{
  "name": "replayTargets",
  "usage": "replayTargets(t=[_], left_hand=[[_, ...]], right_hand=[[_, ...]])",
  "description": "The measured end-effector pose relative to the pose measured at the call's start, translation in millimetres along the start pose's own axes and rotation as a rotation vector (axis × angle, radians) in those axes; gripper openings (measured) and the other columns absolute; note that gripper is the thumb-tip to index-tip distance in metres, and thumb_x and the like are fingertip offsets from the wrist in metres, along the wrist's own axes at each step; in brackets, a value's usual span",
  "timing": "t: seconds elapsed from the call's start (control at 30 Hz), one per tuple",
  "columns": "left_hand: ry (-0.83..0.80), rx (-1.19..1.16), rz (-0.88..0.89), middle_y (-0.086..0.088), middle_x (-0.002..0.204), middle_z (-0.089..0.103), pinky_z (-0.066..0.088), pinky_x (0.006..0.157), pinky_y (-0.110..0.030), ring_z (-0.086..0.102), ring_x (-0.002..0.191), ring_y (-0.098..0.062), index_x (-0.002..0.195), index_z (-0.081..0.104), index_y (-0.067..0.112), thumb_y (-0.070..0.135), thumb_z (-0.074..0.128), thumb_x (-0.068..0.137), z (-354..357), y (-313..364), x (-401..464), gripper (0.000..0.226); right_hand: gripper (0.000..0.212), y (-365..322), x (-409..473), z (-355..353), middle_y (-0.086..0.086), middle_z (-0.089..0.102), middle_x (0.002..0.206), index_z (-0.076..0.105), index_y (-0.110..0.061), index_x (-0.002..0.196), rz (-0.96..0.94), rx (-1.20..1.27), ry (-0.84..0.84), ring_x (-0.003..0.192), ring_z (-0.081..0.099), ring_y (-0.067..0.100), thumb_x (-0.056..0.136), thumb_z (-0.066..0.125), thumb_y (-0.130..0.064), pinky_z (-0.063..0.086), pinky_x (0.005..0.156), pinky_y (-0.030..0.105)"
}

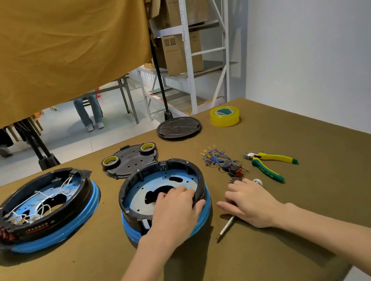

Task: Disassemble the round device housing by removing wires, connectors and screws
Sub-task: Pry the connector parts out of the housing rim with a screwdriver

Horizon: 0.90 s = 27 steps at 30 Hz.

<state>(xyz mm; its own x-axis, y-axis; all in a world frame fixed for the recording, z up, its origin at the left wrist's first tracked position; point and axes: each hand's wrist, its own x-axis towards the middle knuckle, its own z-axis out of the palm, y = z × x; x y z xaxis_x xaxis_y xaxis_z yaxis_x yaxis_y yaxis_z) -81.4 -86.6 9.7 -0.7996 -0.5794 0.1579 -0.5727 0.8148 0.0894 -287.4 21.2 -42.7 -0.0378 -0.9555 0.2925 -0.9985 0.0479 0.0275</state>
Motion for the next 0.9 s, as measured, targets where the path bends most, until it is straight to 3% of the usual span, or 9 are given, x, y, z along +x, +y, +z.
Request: replayTargets(t=[0.13,0.27,0.33,0.4,0.53,0.6,0.7,0.8,0.9], left_hand=[[-0.143,-0.164,0.089,0.007,0.097,0.065,0.043,0.09,-0.036,0.059,0.089,-0.015,0.101,0.066,0.024,0.051,0.048,0.104,-12.8,-27.8,-11.9,0.033],[-0.419,-0.317,0.084,0.007,0.115,0.075,0.051,0.102,-0.04,0.066,0.109,-0.015,0.113,0.075,0.024,0.045,0.06,0.098,-37.5,-65.9,-27.3,0.029],[-0.381,-0.323,0.025,0.006,0.117,0.075,0.055,0.097,-0.037,0.068,0.107,-0.014,0.115,0.075,0.026,0.063,0.056,0.091,-41.0,-66.0,-30.3,0.048],[-0.21,-0.267,-0.044,0.015,0.124,0.07,0.054,0.093,-0.026,0.064,0.107,-0.004,0.128,0.068,0.031,0.077,0.049,0.087,-36.5,-50.8,-29.6,0.064],[0.054,-0.278,0.004,0.018,0.121,0.068,0.055,0.089,-0.03,0.062,0.101,-0.003,0.132,0.061,0.035,0.062,0.054,0.096,-17.1,-9.0,-21.8,0.046],[0.092,-0.293,0.024,0.016,0.116,0.07,0.056,0.087,-0.031,0.063,0.099,-0.004,0.131,0.064,0.034,0.049,0.058,0.099,-15.1,-4.8,-22.5,0.036],[-0.04,-0.353,0.086,0.022,0.114,0.071,0.055,0.09,-0.026,0.062,0.101,0.002,0.134,0.066,0.037,0.039,0.063,0.099,-22.3,-24.6,-31.0,0.035],[-0.259,-0.429,0.093,0.037,0.12,0.065,0.045,0.099,-0.008,0.056,0.113,0.017,0.131,0.067,0.042,0.024,0.066,0.099,-39.7,-57.4,-40.5,0.037],[-0.328,-0.397,0.044,0.028,0.138,0.058,0.041,0.113,-0.022,0.049,0.131,0.007,0.135,0.065,0.039,0.015,0.061,0.098,-47.7,-73.6,-41.9,0.043]], right_hand=[[0.086,1.9,-12.6,-7.1,-0.007,0.055,0.059,0.058,-0.022,0.061,0.325,-0.008,0.115,0.058,0.054,0.009,0.096,-0.002,-0.073,0.041,0.056,0.03],[0.081,12.0,3.2,-28.1,-0.004,0.054,0.051,0.051,-0.017,0.055,0.645,0.28,0.243,0.052,0.049,0.011,0.091,0.011,-0.078,0.035,0.053,0.035],[0.084,12.4,20.0,-40.2,-0.004,0.053,0.052,0.046,-0.014,0.056,0.654,0.491,0.261,0.051,0.047,0.016,0.088,0.014,-0.085,0.034,0.055,0.034],[0.085,3.5,34.9,-46.0,-0.003,0.047,0.054,0.047,-0.015,0.064,0.646,0.725,0.182,0.051,0.045,0.015,0.08,0.022,-0.094,0.037,0.058,0.033],[0.066,-23.1,62.0,-35.0,-0.011,0.065,0.072,0.066,-0.025,0.092,0.578,0.885,-0.071,0.045,0.052,-0.004,0.075,0.055,-0.088,0.041,0.052,0.021],[0.045,-29.8,74.1,-23.8,-0.012,0.069,0.082,0.07,-0.028,0.1,0.559,0.894,-0.054,0.063,0.063,-0.003,0.083,0.067,-0.07,0.044,0.056,0.02],[0.041,-27.9,84.3,-18.8,-0.007,0.07,0.099,0.066,-0.025,0.109,0.676,0.935,0.043,0.088,0.067,0.009,0.085,0.071,-0.058,0.052,0.071,0.028],[0.045,-18.5,83.1,-21.9,-0.009,0.069,0.101,0.065,-0.029,0.108,0.711,0.749,0.139,0.09,0.065,0.011,0.083,0.064,-0.066,0.054,0.081,0.036],[0.054,-12.7,79.1,-23.8,-0.01,0.068,0.106,0.066,-0.034,0.118,0.645,0.768,0.06,0.096,0.064,0.013,0.082,0.061,-0.073,0.052,0.083,0.037]])
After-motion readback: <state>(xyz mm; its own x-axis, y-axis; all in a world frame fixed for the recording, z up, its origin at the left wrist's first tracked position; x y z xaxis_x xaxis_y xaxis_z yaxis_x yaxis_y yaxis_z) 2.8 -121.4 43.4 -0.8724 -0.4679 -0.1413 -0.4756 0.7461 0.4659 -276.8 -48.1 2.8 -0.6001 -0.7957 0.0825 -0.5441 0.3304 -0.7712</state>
